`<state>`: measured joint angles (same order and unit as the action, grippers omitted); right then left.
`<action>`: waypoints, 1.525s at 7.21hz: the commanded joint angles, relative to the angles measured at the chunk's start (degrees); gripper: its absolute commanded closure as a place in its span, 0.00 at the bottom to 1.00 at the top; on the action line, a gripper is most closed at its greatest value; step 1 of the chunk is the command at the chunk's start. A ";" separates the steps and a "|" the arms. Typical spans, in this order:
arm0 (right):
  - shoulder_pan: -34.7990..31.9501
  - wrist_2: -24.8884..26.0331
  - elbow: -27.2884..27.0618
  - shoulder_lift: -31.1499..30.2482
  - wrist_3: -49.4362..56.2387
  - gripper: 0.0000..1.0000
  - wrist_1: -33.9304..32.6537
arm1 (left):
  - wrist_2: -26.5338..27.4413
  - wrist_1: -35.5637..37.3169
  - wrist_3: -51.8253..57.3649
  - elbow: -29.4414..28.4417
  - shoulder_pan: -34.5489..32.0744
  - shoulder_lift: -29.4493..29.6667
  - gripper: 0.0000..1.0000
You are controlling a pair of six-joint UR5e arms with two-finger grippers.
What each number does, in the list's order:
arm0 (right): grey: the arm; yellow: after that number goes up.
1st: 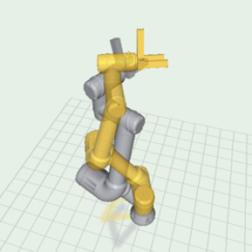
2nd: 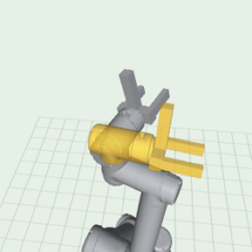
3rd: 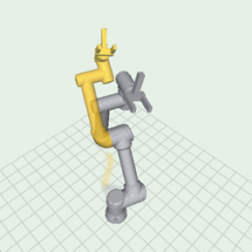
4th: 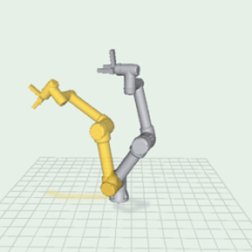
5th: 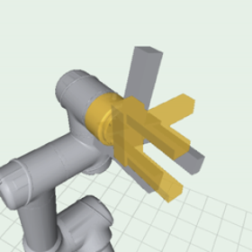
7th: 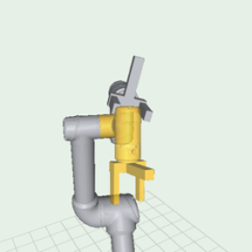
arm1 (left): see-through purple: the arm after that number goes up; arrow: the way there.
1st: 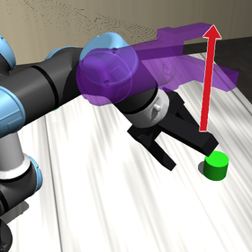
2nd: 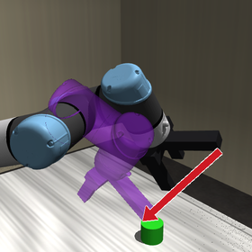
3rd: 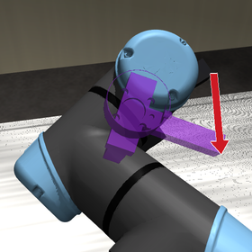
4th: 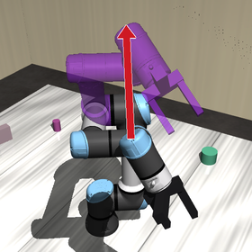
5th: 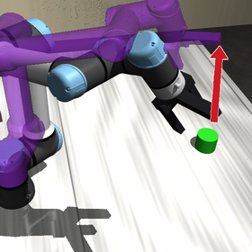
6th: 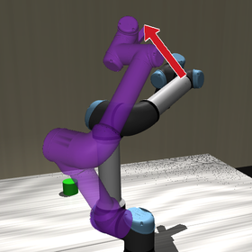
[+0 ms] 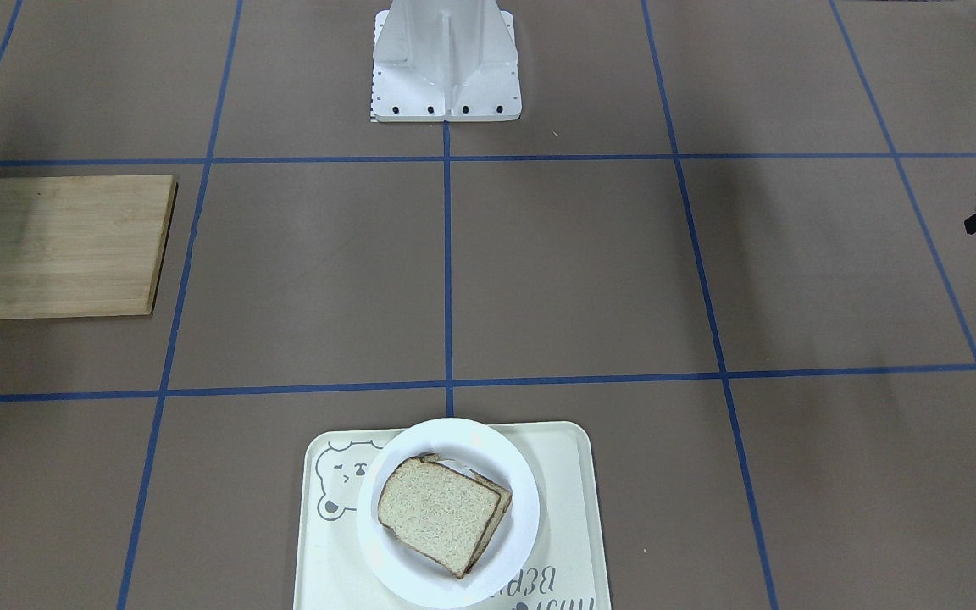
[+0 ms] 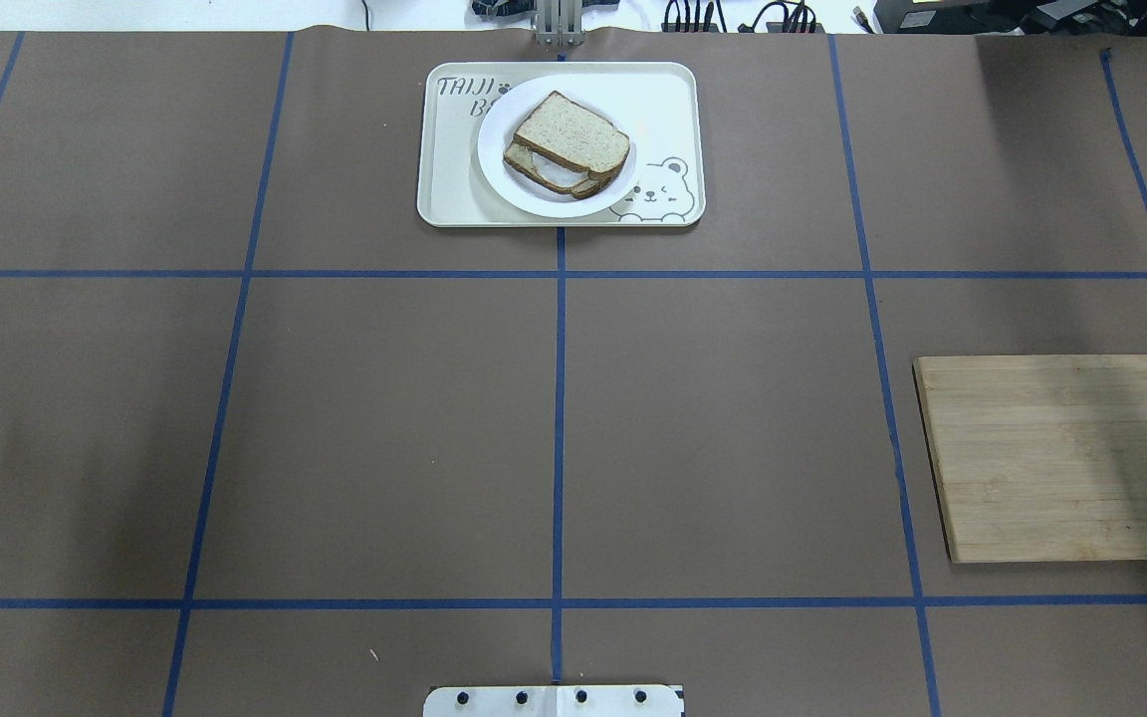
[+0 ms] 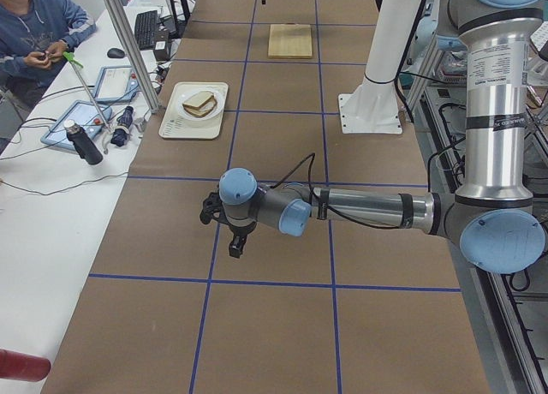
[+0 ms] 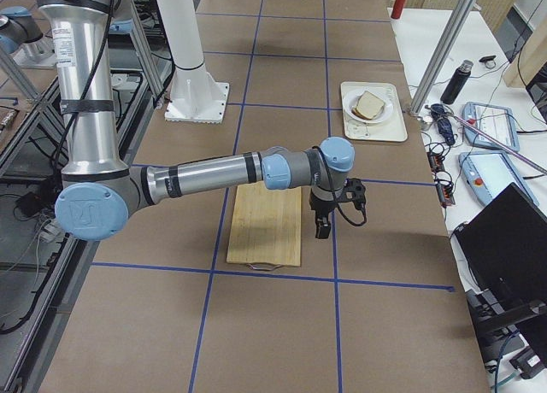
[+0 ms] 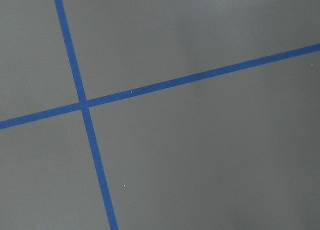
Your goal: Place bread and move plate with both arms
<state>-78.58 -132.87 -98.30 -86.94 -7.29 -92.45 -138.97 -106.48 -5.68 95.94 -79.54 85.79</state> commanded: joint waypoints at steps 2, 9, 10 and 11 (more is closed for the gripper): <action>0.18 -1.52 0.21 0.19 0.00 0.00 -0.01 | -0.42 0.14 0.06 0.38 0.00 0.26 0.02; 0.18 -1.52 -0.05 0.36 -0.09 0.00 0.07 | -0.25 0.05 0.06 0.30 0.00 0.26 0.02; 0.18 -1.52 -0.05 0.36 -0.09 0.00 0.07 | -0.25 0.05 0.06 0.30 0.09 0.26 0.02; 0.18 -1.52 -0.05 0.36 -0.09 0.00 0.07 | -0.25 0.05 0.06 0.21 0.09 0.26 0.02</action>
